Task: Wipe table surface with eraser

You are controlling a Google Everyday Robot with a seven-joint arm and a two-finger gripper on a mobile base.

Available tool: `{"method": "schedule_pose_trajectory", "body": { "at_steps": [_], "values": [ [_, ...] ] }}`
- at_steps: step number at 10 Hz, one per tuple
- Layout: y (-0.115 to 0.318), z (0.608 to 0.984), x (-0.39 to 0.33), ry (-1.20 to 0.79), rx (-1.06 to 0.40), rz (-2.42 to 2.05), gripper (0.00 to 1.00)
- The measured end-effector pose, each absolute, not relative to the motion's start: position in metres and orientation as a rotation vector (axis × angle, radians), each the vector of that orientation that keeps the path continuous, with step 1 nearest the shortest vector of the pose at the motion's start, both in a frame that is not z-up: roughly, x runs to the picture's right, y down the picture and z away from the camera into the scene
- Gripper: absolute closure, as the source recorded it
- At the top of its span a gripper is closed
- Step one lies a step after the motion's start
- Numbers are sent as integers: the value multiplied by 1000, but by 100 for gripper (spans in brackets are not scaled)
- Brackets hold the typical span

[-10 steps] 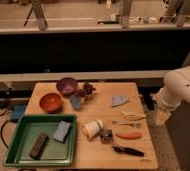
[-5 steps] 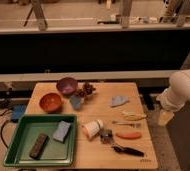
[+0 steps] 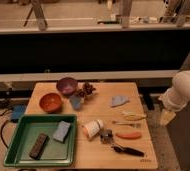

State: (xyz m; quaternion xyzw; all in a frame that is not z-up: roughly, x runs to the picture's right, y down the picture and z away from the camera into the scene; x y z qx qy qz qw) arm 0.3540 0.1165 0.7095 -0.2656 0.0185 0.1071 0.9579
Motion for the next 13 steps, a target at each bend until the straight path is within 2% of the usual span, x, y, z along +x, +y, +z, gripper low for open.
{"method": "schedule_pose_trajectory", "body": {
  "at_steps": [13],
  "values": [
    [110,732,369,37,-515,276,20]
  ]
}}
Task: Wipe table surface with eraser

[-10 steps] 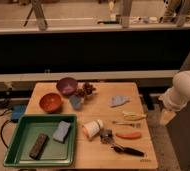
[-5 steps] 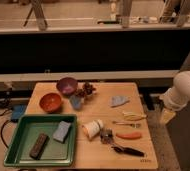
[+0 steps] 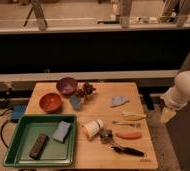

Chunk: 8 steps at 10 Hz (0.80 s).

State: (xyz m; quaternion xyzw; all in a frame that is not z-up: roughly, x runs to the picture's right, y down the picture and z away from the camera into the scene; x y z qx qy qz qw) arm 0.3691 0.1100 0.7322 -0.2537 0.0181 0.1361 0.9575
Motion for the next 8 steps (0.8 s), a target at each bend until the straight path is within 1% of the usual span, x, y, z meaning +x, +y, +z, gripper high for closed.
{"method": "schedule_pose_trajectory", "body": {
  "at_steps": [4,6,8],
  "values": [
    [110,726,373,15,-501,257,20],
    [107,717,346,-20,-485,171,20],
    [109,705,300,-55,-469,63,20]
  ]
}}
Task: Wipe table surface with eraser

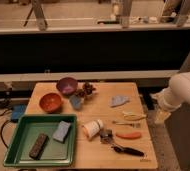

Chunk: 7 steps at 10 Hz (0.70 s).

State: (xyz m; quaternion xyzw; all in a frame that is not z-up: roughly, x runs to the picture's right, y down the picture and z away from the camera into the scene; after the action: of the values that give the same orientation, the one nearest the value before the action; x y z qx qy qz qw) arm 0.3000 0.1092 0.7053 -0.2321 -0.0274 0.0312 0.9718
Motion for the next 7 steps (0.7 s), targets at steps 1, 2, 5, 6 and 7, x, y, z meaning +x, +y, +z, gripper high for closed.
{"method": "schedule_pose_trajectory", "body": {
  "at_steps": [1,2,5,6,7],
  "values": [
    [111,702,273,-74,-464,6,20],
    [112,700,252,-86,-461,-44,20],
    [113,695,187,-152,-455,-220,20],
    [114,694,170,-178,-452,-296,20],
    [116,694,150,-208,-448,-404,20]
  ]
}}
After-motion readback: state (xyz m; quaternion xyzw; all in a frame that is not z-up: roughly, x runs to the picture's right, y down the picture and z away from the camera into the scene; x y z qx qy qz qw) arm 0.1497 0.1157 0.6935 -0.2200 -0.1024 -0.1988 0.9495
